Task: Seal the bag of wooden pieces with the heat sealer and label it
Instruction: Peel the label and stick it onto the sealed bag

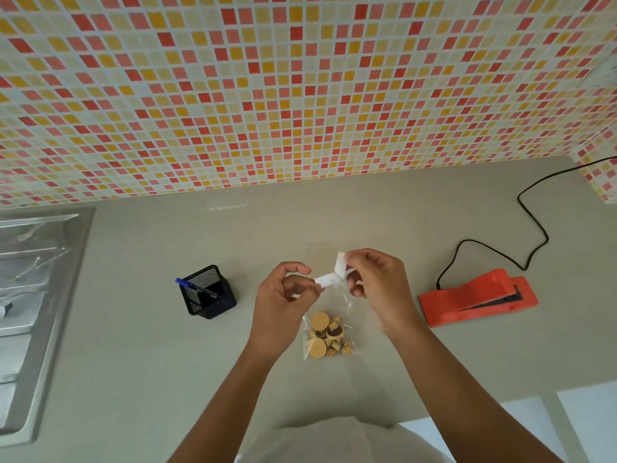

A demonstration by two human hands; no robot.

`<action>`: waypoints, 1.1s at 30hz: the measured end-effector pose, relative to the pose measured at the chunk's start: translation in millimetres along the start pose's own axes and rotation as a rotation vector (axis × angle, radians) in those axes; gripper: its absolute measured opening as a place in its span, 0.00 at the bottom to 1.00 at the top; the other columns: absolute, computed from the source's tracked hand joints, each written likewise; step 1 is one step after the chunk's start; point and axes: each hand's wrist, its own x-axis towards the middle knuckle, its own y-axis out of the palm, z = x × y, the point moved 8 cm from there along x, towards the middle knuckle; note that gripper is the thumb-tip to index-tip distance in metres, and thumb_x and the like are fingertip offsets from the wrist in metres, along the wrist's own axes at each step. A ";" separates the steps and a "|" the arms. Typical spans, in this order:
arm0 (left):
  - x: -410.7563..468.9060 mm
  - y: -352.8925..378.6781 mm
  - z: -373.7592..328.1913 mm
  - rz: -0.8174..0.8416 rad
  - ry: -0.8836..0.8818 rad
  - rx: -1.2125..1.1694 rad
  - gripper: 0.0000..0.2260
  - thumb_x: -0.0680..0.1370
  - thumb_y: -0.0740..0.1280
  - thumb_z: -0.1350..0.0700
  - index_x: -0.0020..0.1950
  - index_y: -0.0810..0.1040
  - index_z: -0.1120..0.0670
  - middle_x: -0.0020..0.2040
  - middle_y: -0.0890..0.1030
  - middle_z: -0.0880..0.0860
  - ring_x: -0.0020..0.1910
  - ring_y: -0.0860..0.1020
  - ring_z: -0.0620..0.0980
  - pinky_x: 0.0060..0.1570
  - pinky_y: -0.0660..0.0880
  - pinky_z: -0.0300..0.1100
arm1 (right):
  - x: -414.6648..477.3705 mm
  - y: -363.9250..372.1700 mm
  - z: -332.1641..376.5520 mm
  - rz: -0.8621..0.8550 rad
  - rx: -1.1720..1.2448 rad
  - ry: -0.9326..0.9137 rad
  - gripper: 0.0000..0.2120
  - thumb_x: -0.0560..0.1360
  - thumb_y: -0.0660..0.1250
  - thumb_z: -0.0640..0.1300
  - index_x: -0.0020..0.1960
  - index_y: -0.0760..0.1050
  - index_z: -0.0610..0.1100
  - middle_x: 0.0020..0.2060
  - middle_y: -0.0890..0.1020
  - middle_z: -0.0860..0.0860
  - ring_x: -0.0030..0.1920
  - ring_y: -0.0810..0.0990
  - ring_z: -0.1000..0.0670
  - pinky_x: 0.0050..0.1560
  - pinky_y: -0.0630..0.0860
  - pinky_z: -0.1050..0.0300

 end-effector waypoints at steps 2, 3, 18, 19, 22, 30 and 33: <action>1.3 -8.2 13.7 -0.024 -0.016 0.026 0.11 0.74 0.68 0.71 0.48 0.75 0.56 0.38 0.83 0.61 0.40 0.84 0.48 0.37 0.74 0.41 | 5.1 -3.6 -8.8 -0.048 0.065 0.047 0.07 0.76 0.68 0.37 0.41 0.81 0.36 0.34 0.80 0.45 0.27 0.71 0.51 0.27 0.66 0.58; 2.5 -13.8 22.4 -0.043 -0.023 0.055 0.11 0.74 0.68 0.71 0.47 0.75 0.56 0.39 0.83 0.62 0.39 0.83 0.49 0.34 0.74 0.40 | 7.6 -5.9 -13.4 -0.073 0.087 0.063 0.07 0.76 0.67 0.36 0.41 0.81 0.38 0.35 0.80 0.47 0.27 0.71 0.52 0.27 0.65 0.58; 13.2 -72.5 145.2 -0.165 -0.194 0.712 0.04 0.75 0.70 0.58 0.45 0.82 0.49 0.39 0.83 0.48 0.35 0.80 0.46 0.35 0.74 0.37 | 17.4 -0.9 -76.0 0.020 -0.164 0.074 0.04 0.78 0.69 0.40 0.47 0.83 0.41 0.37 0.85 0.43 0.25 0.74 0.46 0.24 0.65 0.59; 13.3 -71.4 145.3 -0.146 -0.184 0.765 0.04 0.75 0.70 0.57 0.46 0.83 0.49 0.39 0.84 0.49 0.36 0.81 0.49 0.37 0.75 0.39 | 17.3 0.7 -80.7 0.033 -0.194 0.067 0.04 0.78 0.69 0.40 0.48 0.83 0.41 0.38 0.86 0.43 0.26 0.76 0.45 0.24 0.66 0.59; 16.2 -67.4 144.0 -0.096 -0.133 0.916 0.06 0.76 0.68 0.56 0.48 0.84 0.49 0.42 0.83 0.50 0.40 0.81 0.53 0.40 0.75 0.43 | 16.6 5.5 -95.0 0.059 -0.247 0.058 0.05 0.78 0.69 0.40 0.49 0.83 0.41 0.39 0.86 0.44 0.27 0.78 0.45 0.25 0.68 0.58; 24.2 -58.6 141.6 -0.024 -0.047 1.109 0.07 0.76 0.68 0.51 0.47 0.85 0.50 0.42 0.80 0.51 0.39 0.80 0.54 0.36 0.72 0.40 | 14.7 16.4 -112.8 0.107 -0.254 0.077 0.05 0.78 0.70 0.40 0.48 0.82 0.40 0.38 0.86 0.46 0.29 0.79 0.46 0.25 0.68 0.58; 25.3 -49.9 142.1 0.039 -0.023 1.065 0.06 0.77 0.68 0.52 0.47 0.85 0.49 0.42 0.81 0.51 0.40 0.80 0.52 0.36 0.68 0.38 | 16.0 17.3 -114.3 0.118 -0.254 0.073 0.04 0.78 0.70 0.41 0.47 0.83 0.42 0.39 0.87 0.46 0.29 0.80 0.46 0.25 0.69 0.58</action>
